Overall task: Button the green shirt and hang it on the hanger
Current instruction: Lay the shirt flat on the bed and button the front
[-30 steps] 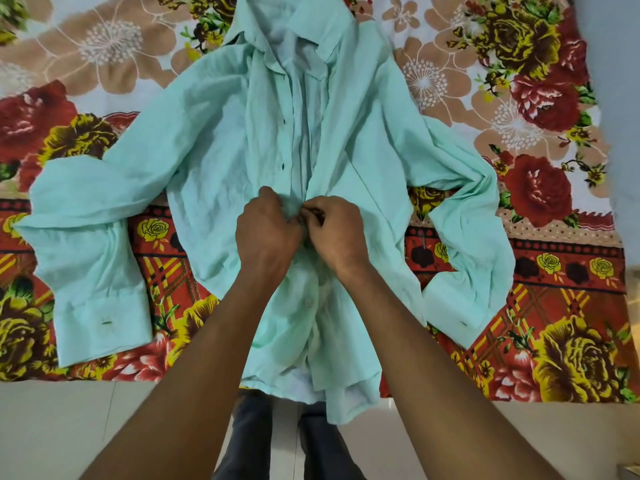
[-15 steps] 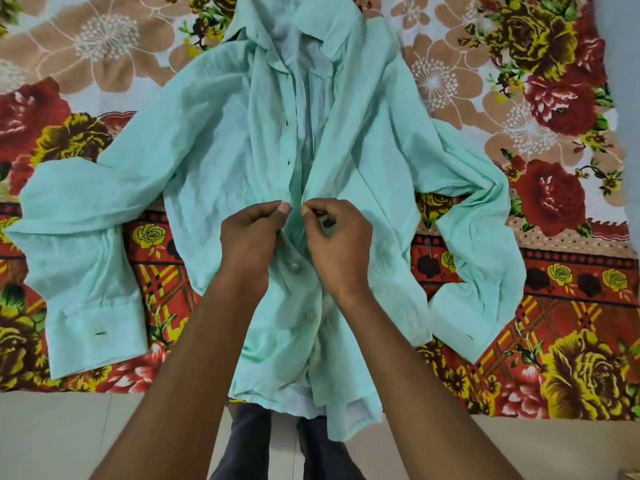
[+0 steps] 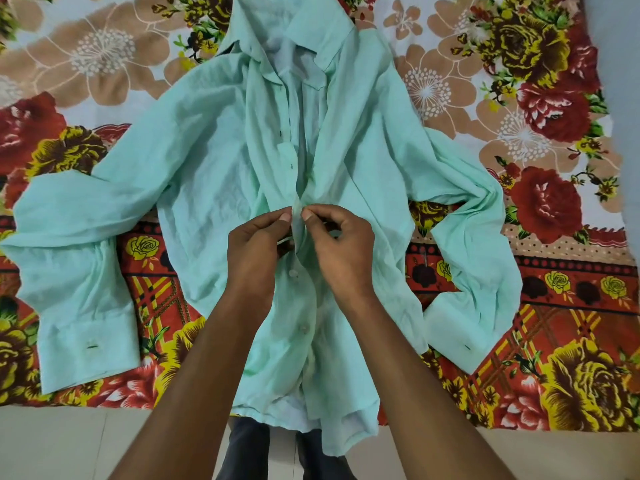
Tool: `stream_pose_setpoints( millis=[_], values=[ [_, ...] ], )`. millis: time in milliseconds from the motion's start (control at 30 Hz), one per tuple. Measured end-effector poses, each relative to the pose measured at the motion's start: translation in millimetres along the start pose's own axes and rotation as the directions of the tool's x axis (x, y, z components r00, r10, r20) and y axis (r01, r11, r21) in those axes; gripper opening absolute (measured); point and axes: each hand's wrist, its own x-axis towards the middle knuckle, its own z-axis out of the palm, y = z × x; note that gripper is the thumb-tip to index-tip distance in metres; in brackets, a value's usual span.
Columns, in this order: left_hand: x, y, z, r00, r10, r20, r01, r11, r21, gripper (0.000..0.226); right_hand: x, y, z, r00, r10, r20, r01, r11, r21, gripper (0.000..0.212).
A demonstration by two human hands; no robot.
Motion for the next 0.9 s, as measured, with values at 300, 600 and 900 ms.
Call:
stream_pose_setpoints(
  millis=[300,600,900],
  values=[
    [7.0,3.8,1.8,0.992,0.12,-0.027,-0.108,0.955,0.275,0.014,1.3,0.0,-9.6,0.988,-0.075,0.134,0.088,0.992,-0.095,0.017],
    [8.6,3.5,12.8,0.999,0.009,-0.041,-0.002,0.987,0.162,0.006,15.7,2.1,-15.0,0.993,-0.055,0.107,0.074,0.981,-0.18,0.016],
    [28.1,12.9,10.7,0.829,0.534,-0.165,-0.273,0.644,0.714,0.033,41.5,-5.9,-14.6,0.95,-0.216,0.226,0.292,0.871,-0.395,0.007]
  ],
)
